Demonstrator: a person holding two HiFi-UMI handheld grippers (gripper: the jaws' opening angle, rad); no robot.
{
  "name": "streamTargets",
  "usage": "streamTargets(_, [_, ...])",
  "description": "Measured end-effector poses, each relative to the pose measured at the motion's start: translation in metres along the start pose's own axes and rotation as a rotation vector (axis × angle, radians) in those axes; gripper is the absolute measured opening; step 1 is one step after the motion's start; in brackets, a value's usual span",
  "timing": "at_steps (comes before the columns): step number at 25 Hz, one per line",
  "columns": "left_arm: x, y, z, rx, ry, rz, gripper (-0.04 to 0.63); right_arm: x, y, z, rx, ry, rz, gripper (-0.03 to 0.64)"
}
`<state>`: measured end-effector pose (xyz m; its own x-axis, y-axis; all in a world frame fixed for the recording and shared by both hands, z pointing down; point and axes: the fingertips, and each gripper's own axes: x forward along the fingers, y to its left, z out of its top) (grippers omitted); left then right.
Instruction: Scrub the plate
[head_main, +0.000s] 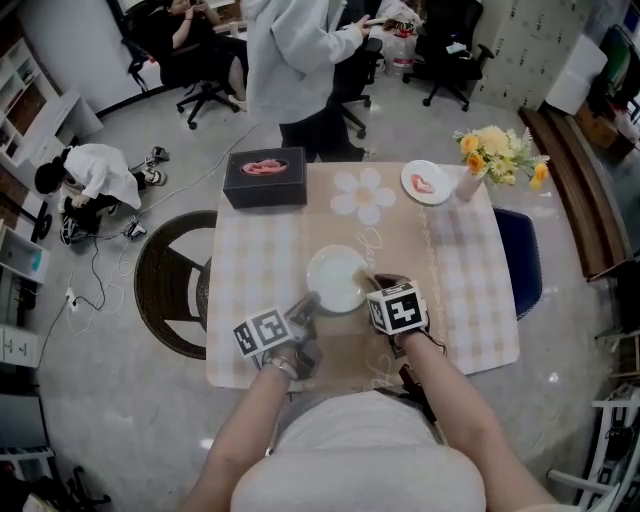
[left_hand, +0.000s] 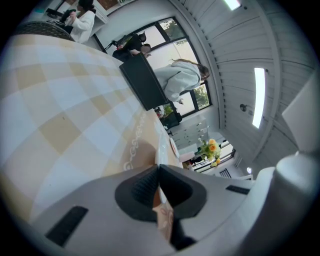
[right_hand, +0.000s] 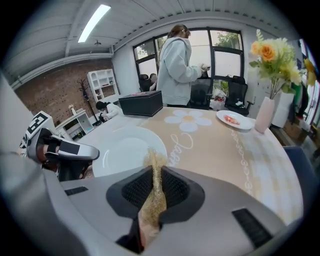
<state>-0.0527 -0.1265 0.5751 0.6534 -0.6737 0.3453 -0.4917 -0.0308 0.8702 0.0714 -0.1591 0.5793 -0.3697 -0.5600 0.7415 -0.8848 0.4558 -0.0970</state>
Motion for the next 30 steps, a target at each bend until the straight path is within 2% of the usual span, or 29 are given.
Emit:
streamTargets(9, [0.0,-0.001,-0.001,0.004,0.003,-0.006,0.017,0.003,-0.033,0.018,0.033,-0.058,-0.115,0.052])
streamTargets(13, [0.0,-0.003,-0.002,0.012,0.01,-0.026,0.017,-0.001,-0.049,0.025,0.116,-0.111,-0.134,0.052])
streamTargets(15, [0.0,-0.008,0.0,0.043,0.01,-0.037,0.017,-0.005,-0.053,0.03,0.167,-0.139,-0.126,0.052])
streamTargets(20, [-0.001,-0.024,0.008,0.217,0.031,-0.041,0.017,-0.016,-0.058,0.038,0.278,-0.203,-0.098,0.052])
streamTargets(30, [-0.014,-0.053,0.033,0.635,0.039,-0.004,0.017,-0.047,-0.061,0.056,0.498,-0.346,0.005,0.052])
